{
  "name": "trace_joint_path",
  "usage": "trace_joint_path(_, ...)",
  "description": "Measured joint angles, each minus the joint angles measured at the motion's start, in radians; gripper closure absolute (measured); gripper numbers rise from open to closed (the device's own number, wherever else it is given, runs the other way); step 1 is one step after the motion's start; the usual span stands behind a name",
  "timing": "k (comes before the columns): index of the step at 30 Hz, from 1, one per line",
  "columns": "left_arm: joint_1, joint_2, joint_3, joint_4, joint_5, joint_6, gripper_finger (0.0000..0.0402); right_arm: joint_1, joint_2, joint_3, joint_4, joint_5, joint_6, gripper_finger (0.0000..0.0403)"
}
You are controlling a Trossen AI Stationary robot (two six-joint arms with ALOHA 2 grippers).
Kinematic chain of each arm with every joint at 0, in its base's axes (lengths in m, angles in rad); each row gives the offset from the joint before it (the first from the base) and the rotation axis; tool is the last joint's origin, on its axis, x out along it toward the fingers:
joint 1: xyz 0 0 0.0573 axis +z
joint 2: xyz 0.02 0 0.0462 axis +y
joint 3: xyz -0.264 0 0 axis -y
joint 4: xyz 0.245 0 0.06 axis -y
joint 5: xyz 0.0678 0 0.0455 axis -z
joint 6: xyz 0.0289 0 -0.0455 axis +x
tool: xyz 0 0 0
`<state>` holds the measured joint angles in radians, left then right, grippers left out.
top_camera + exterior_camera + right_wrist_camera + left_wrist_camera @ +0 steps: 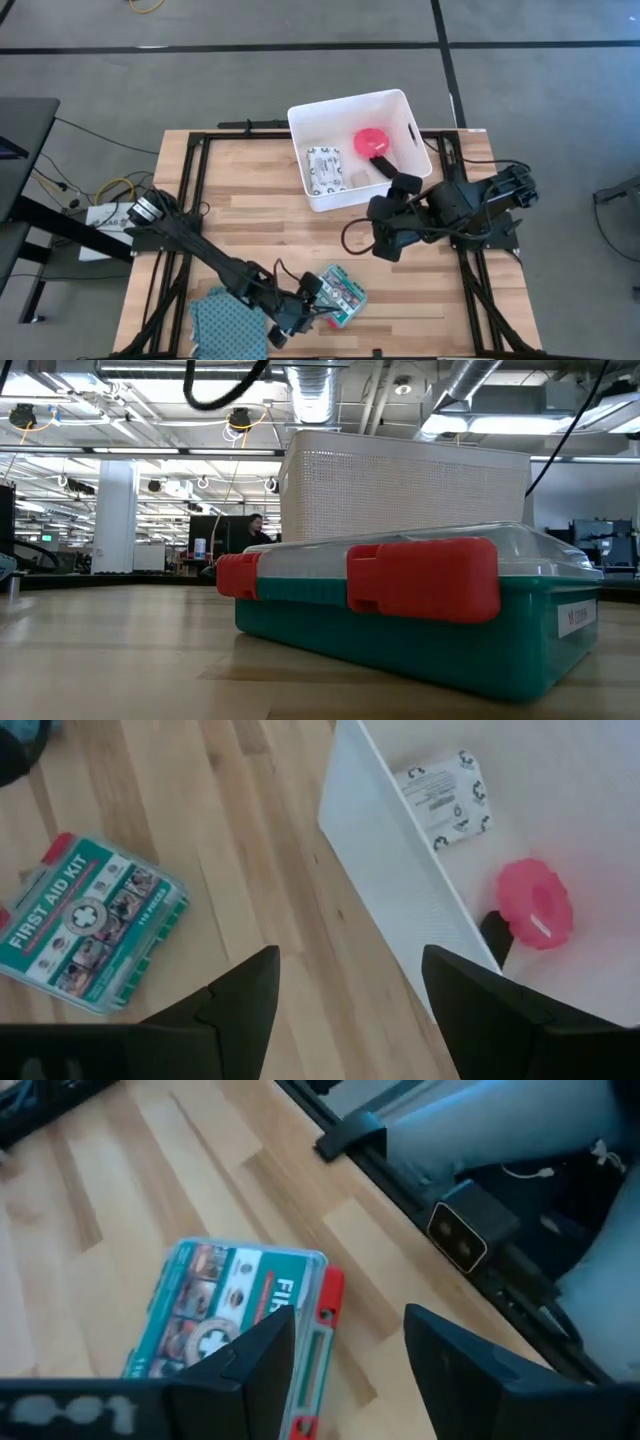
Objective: Pick & place medical supplies in basket/bin
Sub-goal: Put the green first aid kit into the white bin
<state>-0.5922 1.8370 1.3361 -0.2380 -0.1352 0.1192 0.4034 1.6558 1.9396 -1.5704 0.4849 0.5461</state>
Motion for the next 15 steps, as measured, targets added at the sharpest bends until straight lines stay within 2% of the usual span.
trace_joint_path(8, 0.022, 0.12, -0.003, 0.027, 0.005, 0.012, 0.0244, -0.016, -0.004, 0.0, 0.0, 0.014, -0.092, 0.0163)
trace_joint_path(15, 0.058, 0.161, 0.011, 0.003, 0.04, -0.04, 0.0262, -0.047, -0.004, 0.0, 0.0, 0.014, -0.11, 0.0163)
